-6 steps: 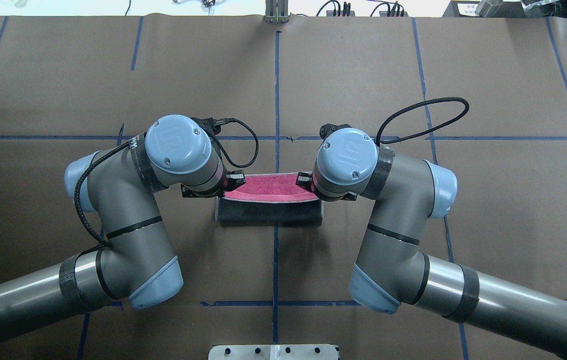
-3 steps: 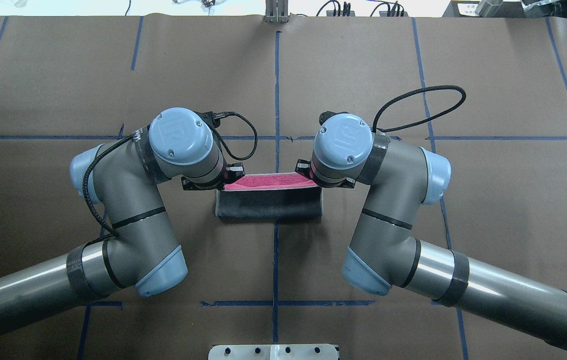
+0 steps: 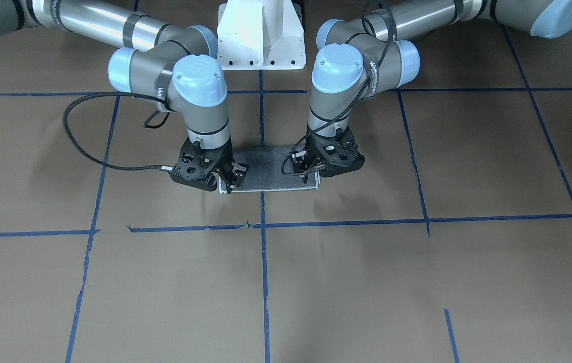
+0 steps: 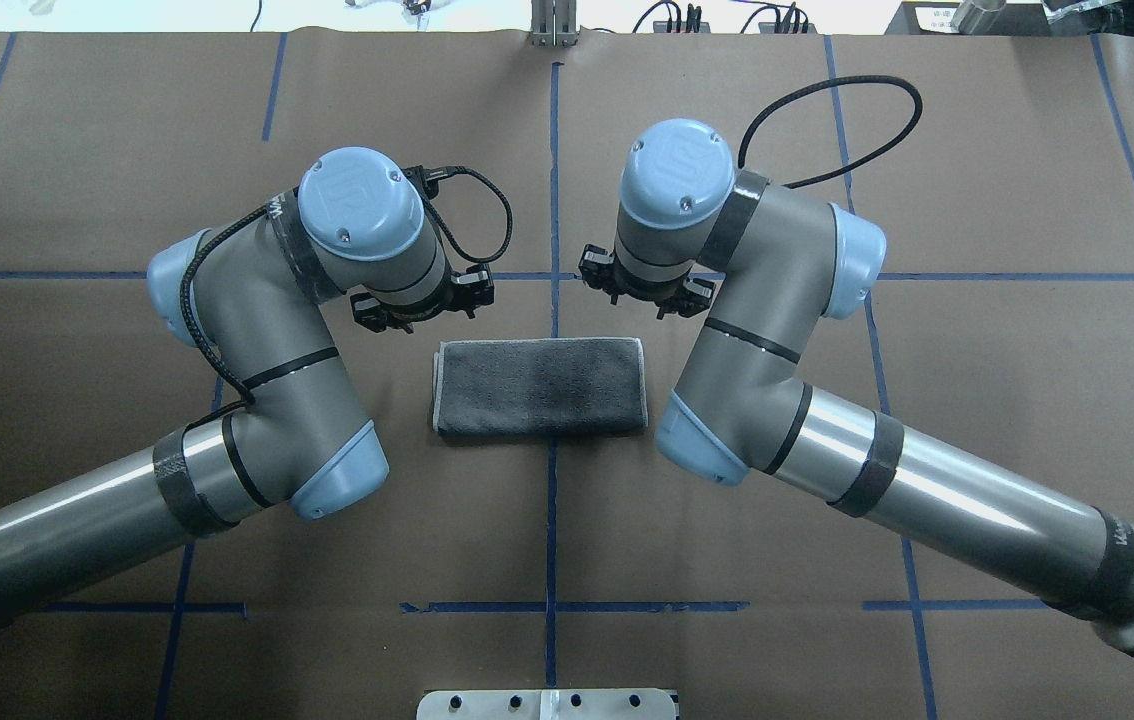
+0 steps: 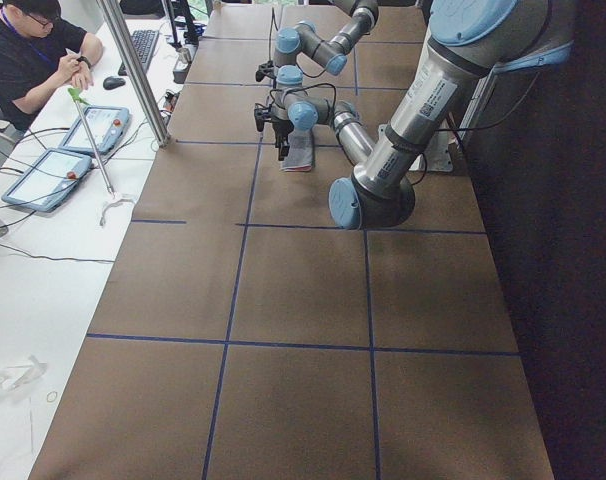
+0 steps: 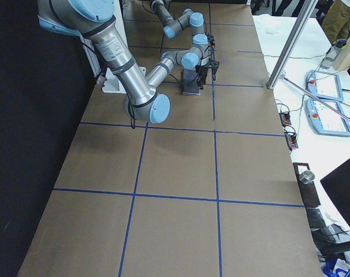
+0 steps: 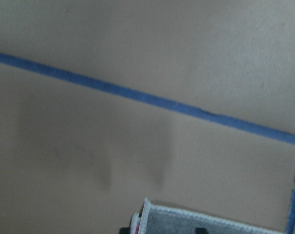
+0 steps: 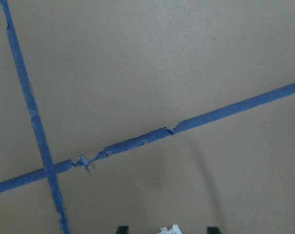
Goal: Fold towel twice with both arms
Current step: 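Release the folded towel and raise both grippers away from it, then grasp the folded strip's end with the left gripper while the right arm withdraws, then fold the grasped strip end over toward its other end with the left gripper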
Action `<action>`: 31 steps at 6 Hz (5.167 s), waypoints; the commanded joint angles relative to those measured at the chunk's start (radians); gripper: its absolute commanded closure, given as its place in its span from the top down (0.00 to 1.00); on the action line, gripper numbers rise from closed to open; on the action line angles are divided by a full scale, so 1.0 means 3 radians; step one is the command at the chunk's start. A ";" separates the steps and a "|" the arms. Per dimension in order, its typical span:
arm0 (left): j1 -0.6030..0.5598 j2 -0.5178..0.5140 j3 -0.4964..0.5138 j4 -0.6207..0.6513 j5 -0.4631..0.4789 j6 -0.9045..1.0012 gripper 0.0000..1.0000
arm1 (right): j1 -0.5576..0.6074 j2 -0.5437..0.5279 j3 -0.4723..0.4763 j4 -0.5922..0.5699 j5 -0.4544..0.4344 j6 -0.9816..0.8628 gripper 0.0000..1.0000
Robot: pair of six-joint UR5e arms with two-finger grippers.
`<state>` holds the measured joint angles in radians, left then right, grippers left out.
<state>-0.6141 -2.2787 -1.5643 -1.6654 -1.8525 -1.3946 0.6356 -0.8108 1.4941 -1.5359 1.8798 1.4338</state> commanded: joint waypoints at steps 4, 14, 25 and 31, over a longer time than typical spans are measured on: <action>0.0195 0.0436 -0.0353 -0.0462 -0.0155 -0.0095 0.95 | 0.0483 -0.0603 0.0534 -0.0034 0.0636 -0.1253 1.00; 0.0493 0.0509 -0.0236 -0.0651 0.0095 -0.0541 0.10 | 0.0939 -0.1081 0.0915 -0.0147 0.1005 -0.2100 1.00; 0.0646 -0.1663 0.1633 0.0014 0.0443 -0.0608 0.00 | 0.1261 -0.1470 0.0930 -0.0147 0.1036 -0.2944 1.00; 0.0085 -0.1411 0.1340 0.0100 -0.0577 0.0289 1.00 | 0.1302 -0.1505 0.0951 -0.0152 0.1041 -0.2989 1.00</action>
<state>-0.5280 -2.7511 -1.1164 -1.6534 -1.9281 -1.3892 1.0174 -1.2552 1.7760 -1.5805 2.1910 0.5462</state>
